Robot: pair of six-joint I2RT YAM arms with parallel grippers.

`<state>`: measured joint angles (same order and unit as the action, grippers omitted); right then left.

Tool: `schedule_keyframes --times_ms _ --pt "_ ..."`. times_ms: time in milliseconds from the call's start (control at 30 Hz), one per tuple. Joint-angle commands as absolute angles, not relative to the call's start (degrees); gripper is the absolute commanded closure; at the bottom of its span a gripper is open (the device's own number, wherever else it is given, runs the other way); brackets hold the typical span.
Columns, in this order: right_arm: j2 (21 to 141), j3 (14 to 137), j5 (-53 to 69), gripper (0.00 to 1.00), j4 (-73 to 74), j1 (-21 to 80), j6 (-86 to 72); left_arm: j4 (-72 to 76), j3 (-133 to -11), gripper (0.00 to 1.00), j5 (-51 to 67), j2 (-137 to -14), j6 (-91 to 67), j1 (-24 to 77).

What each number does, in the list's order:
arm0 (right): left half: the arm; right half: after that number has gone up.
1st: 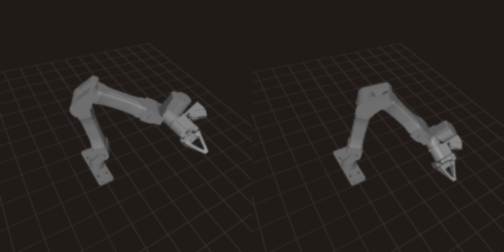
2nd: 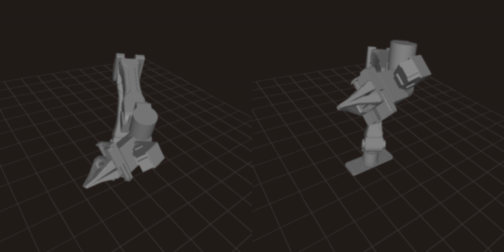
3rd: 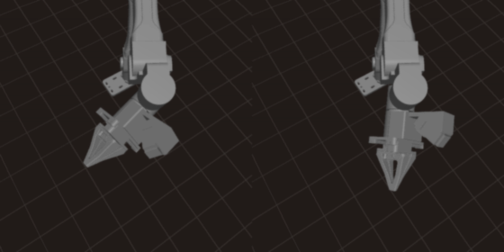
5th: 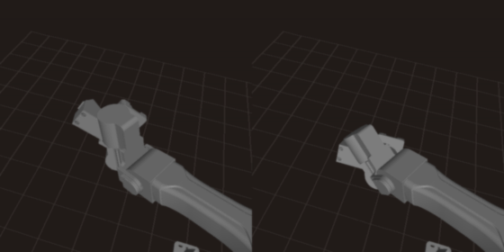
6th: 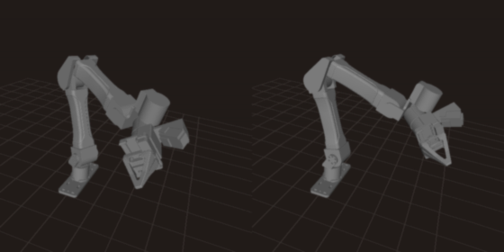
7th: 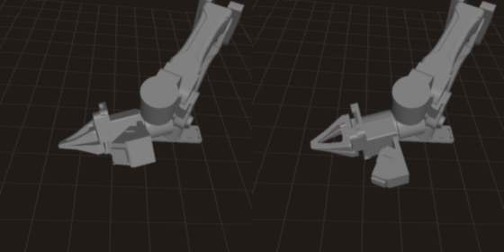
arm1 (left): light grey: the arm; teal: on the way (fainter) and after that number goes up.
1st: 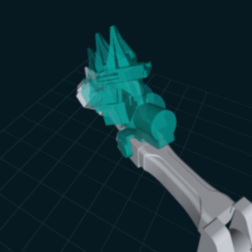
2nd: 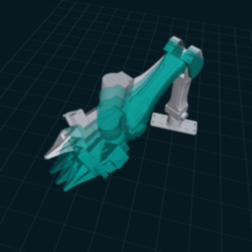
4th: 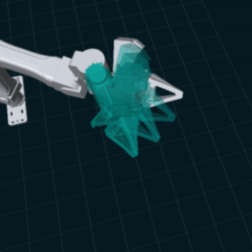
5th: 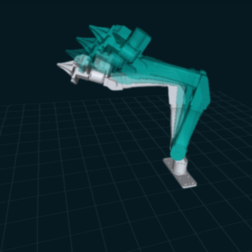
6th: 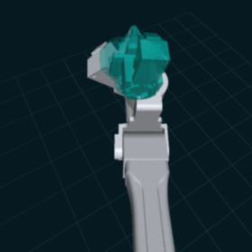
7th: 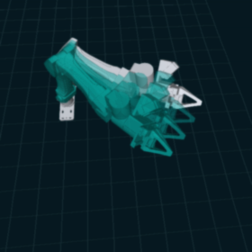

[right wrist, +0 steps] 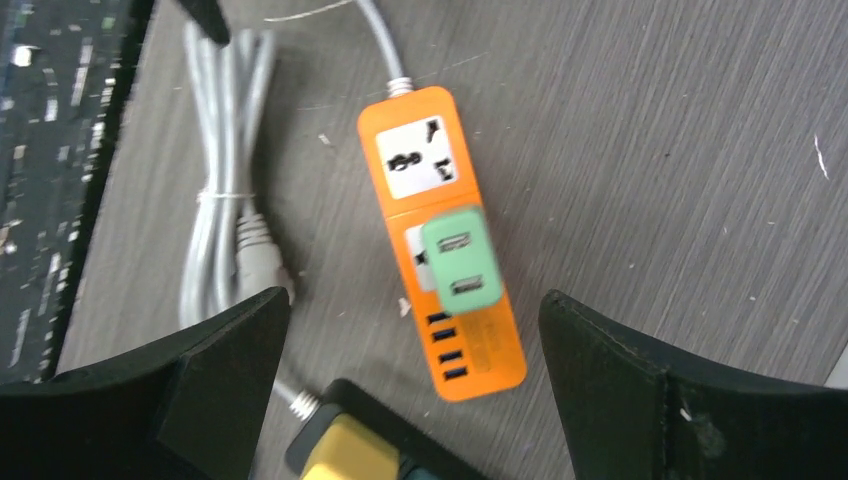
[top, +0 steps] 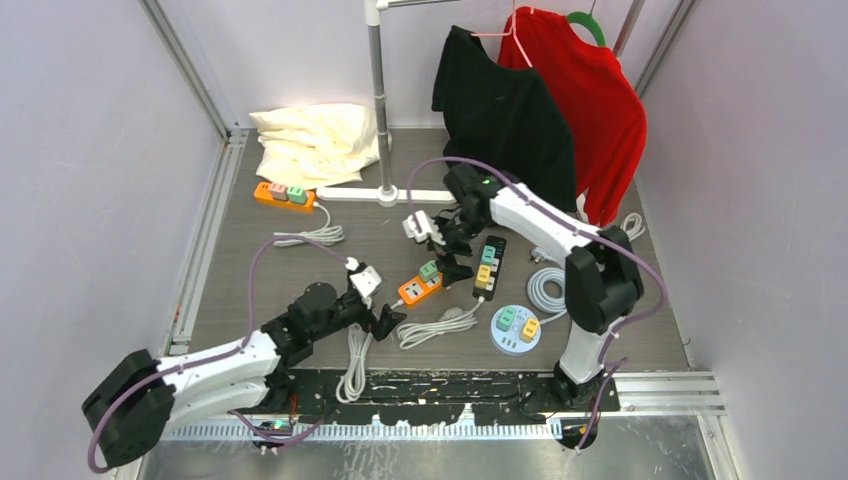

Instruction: Pull the plug off the socket

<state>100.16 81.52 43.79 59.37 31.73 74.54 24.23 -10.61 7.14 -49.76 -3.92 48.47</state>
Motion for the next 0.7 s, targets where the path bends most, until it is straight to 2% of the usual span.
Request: schedule_keyframes --times_ms 0,67,300,467,667 --pt "103.59 85.46 35.77 0.01 51.26 34.47 64.65 36.32 -13.68 0.12 6.33 -57.96 0.88 48.30" --pt "105.13 85.59 35.41 0.01 50.31 34.76 64.45 40.06 -14.21 0.17 7.14 -63.01 1.25 48.23" --pt "106.24 81.97 35.61 0.03 47.50 36.49 65.91 51.86 -15.04 0.21 8.96 -75.63 0.48 47.94" --pt "106.52 79.68 34.37 0.21 43.10 37.43 64.44 55.77 -15.45 0.24 9.85 -80.35 0.35 47.33" --pt "104.16 76.61 34.89 0.51 41.87 37.60 65.54 57.74 -16.08 0.25 13.34 -84.61 -0.17 44.65"
